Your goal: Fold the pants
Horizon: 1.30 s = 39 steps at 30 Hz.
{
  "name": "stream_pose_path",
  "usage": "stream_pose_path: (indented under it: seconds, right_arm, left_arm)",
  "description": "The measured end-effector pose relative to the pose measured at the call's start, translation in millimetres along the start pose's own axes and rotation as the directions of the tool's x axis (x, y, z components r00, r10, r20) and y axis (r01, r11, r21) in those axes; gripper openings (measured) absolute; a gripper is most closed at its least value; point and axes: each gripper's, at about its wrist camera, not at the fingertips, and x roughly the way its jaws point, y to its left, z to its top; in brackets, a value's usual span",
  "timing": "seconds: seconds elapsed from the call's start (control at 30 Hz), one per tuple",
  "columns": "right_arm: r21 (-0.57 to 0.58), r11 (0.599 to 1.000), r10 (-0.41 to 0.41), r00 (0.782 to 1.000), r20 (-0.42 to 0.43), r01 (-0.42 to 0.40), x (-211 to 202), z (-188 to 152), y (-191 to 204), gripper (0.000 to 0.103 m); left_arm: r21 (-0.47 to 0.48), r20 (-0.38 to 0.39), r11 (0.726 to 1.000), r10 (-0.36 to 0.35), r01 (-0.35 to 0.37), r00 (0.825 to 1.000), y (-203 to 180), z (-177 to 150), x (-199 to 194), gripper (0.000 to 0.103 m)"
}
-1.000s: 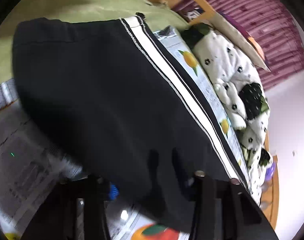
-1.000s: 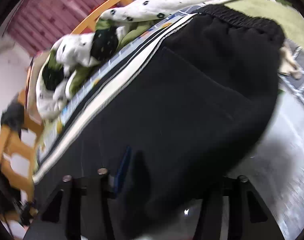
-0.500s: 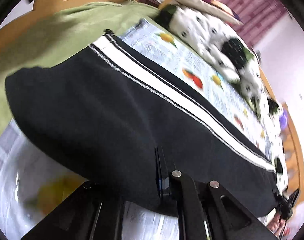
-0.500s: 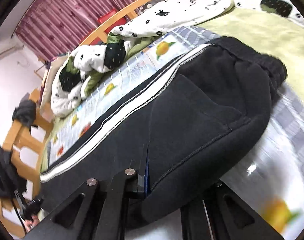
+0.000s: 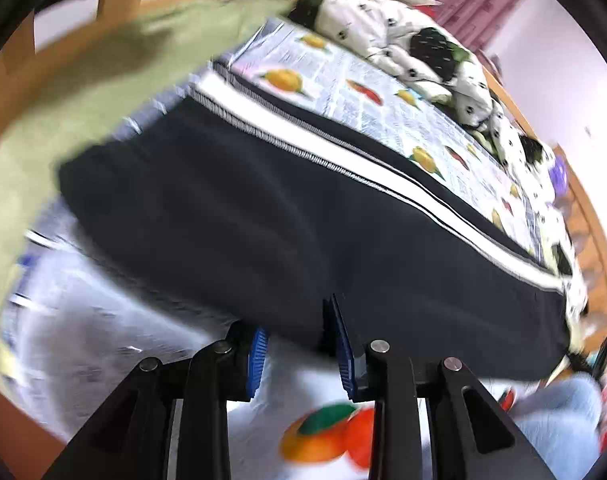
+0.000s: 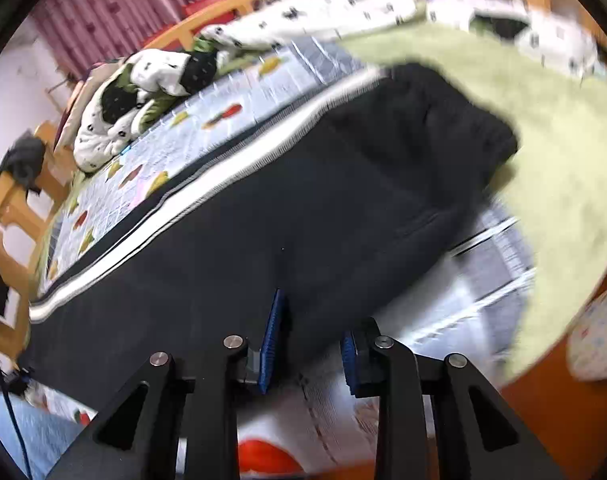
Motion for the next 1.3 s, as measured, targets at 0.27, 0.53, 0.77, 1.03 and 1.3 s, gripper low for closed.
stream_pose_path:
  seconds: [0.27, 0.53, 0.77, 1.03, 1.3]
  right_arm:
    - [-0.222, 0.974, -0.024, 0.994, 0.110, 0.048, -38.5, 45.2, 73.8, 0.051]
    - [-0.387, 0.922, 0.072, 0.990, 0.122, -0.019, 20.1, 98.7, 163.2, 0.062]
    - [-0.541, 0.836, 0.103, 0.995, -0.003, -0.089, 113.9, 108.4, 214.9, 0.062]
    - [-0.637, 0.736, 0.153, 0.973, -0.175, -0.230, 173.1, 97.8, 245.2, 0.062]
    - [-0.740, 0.639, 0.173, 0.976, -0.130, -0.211, 152.5, 85.7, 261.5, 0.004]
  left_arm:
    - [0.120, 0.098, 0.993, -0.027, 0.015, 0.995, -0.5, 50.8, -46.5, 0.028]
    - [0.120, 0.157, 0.986, 0.099, -0.118, 0.983, 6.5, 139.5, -0.3, 0.065]
    - [0.106, 0.079, 0.951, 0.283, -0.291, 0.956, 25.7, 175.4, 81.9, 0.066]
    - [0.055, 0.099, 0.961, 0.266, -0.272, 0.959, 43.8, 174.2, 92.9, 0.025]
    - [0.036, 0.214, 0.976, 0.200, -0.212, 0.956, 38.2, 170.6, 59.0, 0.019]
